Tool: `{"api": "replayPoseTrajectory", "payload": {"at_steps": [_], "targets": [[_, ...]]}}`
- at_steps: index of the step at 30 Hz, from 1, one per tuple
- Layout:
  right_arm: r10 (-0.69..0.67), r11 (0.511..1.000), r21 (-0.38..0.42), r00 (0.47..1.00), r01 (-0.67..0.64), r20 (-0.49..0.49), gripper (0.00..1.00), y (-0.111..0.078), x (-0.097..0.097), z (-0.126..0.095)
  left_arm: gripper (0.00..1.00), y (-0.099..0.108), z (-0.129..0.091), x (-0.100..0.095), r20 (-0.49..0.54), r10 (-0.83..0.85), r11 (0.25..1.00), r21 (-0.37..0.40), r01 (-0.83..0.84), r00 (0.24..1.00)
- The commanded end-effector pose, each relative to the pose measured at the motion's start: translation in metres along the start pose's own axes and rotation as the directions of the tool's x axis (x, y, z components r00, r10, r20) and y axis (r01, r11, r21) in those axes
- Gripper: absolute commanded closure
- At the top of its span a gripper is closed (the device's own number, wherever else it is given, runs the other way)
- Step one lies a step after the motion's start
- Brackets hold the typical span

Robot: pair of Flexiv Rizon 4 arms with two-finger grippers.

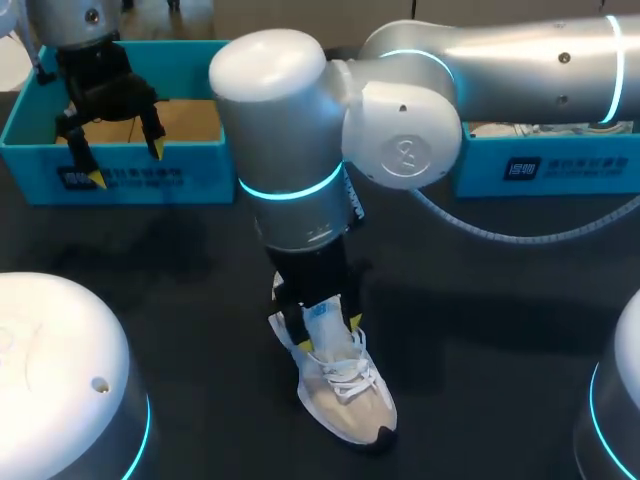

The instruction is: Take the shoe out of the shoebox, open the shoe tongue, remove and reinsert the insole, then place the shoe into the shoebox

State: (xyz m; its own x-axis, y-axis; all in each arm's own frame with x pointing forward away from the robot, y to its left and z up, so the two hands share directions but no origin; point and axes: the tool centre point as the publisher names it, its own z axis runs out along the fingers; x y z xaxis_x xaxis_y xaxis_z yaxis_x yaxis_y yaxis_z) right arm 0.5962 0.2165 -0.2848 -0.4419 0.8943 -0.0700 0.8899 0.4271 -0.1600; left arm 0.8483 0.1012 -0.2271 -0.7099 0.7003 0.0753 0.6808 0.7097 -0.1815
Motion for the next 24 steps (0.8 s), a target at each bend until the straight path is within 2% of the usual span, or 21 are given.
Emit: {"api": "replayPoseTrajectory", "payload": {"at_steps": [1, 10, 24], "targets": [[-0.028, 1.0, 0.013, 0.999, 0.028, 0.018, 0.82, 0.01, 0.0, 0.003, 0.0, 0.0, -0.001, 0.001, -0.001, 0.0, 1.0, -0.002, 0.0, 1.0], [-0.039, 0.999, 0.005, 0.999, 0.039, 0.029, 0.84, 0.021, -0.008, 0.016, 0.0, 0.0, -0.001, 0.001, -0.001, 0.0, 1.0, -0.002, 0.0, 1.0], [-0.117, 0.988, -0.098, 0.993, 0.117, 0.008, 0.82, 0.054, -0.019, 0.051, 0.0, 0.0, -0.001, 0.001, -0.001, 0.0, 1.0, -0.002, 0.0, 1.0]]}}
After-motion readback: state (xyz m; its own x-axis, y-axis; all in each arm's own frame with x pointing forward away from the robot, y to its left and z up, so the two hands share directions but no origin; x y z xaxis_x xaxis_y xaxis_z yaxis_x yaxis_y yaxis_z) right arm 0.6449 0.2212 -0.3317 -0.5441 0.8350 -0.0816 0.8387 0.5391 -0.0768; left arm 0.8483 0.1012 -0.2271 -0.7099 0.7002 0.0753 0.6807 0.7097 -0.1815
